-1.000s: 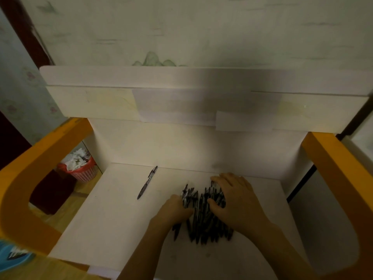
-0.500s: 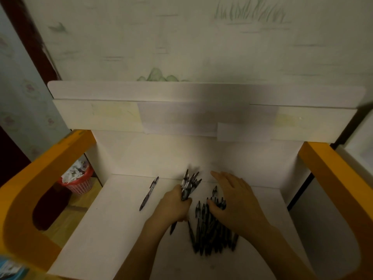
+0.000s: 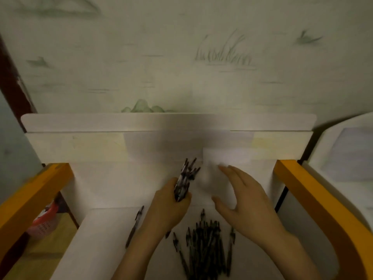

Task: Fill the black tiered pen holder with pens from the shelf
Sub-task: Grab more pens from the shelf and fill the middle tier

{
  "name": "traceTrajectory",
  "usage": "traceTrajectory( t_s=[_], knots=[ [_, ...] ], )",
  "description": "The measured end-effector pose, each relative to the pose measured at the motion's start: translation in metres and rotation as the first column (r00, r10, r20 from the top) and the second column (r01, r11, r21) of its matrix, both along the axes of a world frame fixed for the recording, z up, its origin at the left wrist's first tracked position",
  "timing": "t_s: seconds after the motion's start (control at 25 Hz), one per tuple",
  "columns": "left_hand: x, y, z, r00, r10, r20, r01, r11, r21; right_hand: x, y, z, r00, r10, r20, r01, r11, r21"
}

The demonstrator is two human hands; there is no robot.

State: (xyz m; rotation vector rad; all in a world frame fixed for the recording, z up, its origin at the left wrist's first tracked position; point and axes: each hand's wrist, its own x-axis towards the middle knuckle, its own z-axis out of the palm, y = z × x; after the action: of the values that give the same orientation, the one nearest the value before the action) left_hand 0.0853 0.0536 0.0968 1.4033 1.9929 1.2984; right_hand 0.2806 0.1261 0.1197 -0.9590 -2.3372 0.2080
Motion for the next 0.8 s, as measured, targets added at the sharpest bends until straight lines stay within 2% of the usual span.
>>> traceTrajectory(
  t_s=[0.16,0.36,0.56,0.8],
  knots=[
    [0.013,0.011,0.031,0.993,-0.109,0.049,0.104,0.989,0.103,0.020,-0.004,0.030,0.991,-0.131,0.004,0.130,0.988,0.082],
    [0.053,0.030,0.064,0.964,-0.267,-0.006,0.265,0.953,0.147,0.065,-0.015,0.057,0.953,-0.301,-0.041,0.303,0.940,0.154],
    [0.129,0.040,0.085,0.905,-0.420,-0.072,0.426,0.891,0.157,0.134,-0.032,0.072,0.892,-0.442,-0.099,0.453,0.870,0.198],
    [0.237,0.049,0.098,0.847,-0.525,-0.087,0.532,0.825,0.194,0.243,-0.054,0.075,0.807,-0.573,-0.145,0.591,0.781,0.202]
  ],
)
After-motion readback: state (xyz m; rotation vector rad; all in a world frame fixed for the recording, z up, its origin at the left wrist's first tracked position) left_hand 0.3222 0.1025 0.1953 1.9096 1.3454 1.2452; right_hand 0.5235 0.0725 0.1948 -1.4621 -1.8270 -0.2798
